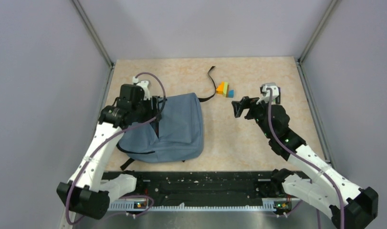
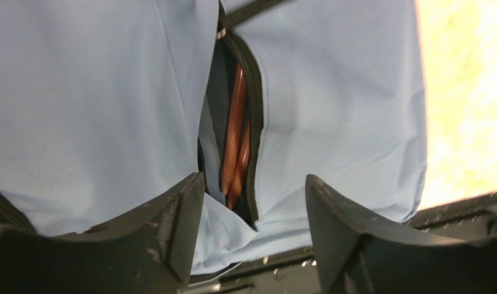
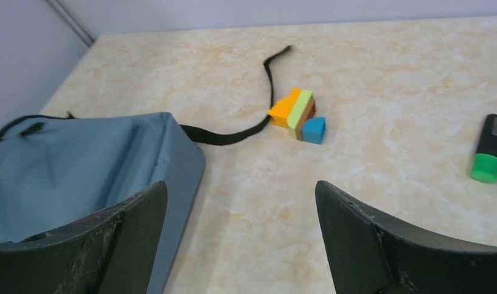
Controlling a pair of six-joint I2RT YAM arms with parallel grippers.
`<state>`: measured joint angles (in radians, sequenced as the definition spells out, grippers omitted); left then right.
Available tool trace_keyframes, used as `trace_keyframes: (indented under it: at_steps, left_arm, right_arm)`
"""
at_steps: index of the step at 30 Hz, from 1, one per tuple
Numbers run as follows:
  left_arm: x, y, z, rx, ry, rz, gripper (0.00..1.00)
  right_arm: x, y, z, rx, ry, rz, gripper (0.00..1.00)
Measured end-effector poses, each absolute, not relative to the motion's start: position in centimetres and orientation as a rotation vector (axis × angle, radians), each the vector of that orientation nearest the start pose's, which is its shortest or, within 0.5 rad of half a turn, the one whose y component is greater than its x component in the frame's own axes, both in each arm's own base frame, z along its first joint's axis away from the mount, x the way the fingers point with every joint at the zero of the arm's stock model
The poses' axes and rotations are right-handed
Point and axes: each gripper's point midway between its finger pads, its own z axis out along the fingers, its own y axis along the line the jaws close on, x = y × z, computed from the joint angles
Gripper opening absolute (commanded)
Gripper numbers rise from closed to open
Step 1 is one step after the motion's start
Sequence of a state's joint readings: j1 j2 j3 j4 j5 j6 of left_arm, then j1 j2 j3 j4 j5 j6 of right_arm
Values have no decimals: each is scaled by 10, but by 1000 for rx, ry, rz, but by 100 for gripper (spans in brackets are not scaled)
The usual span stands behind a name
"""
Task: Pack the student bag
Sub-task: Place the stationery in the student bag, then pick up the stationery from the center of the board.
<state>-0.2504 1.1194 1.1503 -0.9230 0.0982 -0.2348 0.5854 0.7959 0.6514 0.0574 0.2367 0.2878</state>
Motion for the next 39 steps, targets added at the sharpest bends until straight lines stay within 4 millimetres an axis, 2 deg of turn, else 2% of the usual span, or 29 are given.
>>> trace_keyframes:
  at_steps: [2, 4, 7, 11, 16, 19, 26, 30, 34, 39]
  left_arm:
    - [261, -91, 219, 62, 2389, -328, 77]
    - [266, -89, 232, 51, 2323, -326, 79]
    - [276, -84, 233, 27, 2302, -310, 80]
    - [289, -83, 216, 4, 2322, -292, 81]
    - [285, -72, 183, -46, 2315, -239, 81]
    - [283, -67, 178, -65, 2314, -217, 82]
    - [285, -61, 201, -67, 2191, -201, 82]
    - [283, -60, 208, -66, 2158, -208, 82]
    - [283, -61, 204, -64, 2166, -210, 82]
    - [283, -61, 202, -64, 2172, -210, 82]
  right_arm:
    - [299, 153, 252, -65, 1719, 416, 89]
    - [313, 140, 237, -45, 1777, 347, 89]
    - [338, 109, 217, 21, 1862, 251, 85]
    - [375, 62, 190, 126, 1976, 136, 79]
    - [415, 11, 156, 237, 2098, 22, 75]
    - [437, -7, 139, 265, 2148, -39, 71]
    - [483, -24, 96, 276, 2265, -112, 64]
    - [491, -43, 66, 302, 2343, -150, 62]
    - [486, -63, 44, 331, 2410, -178, 58]
    - [488, -71, 40, 317, 2426, -185, 52]
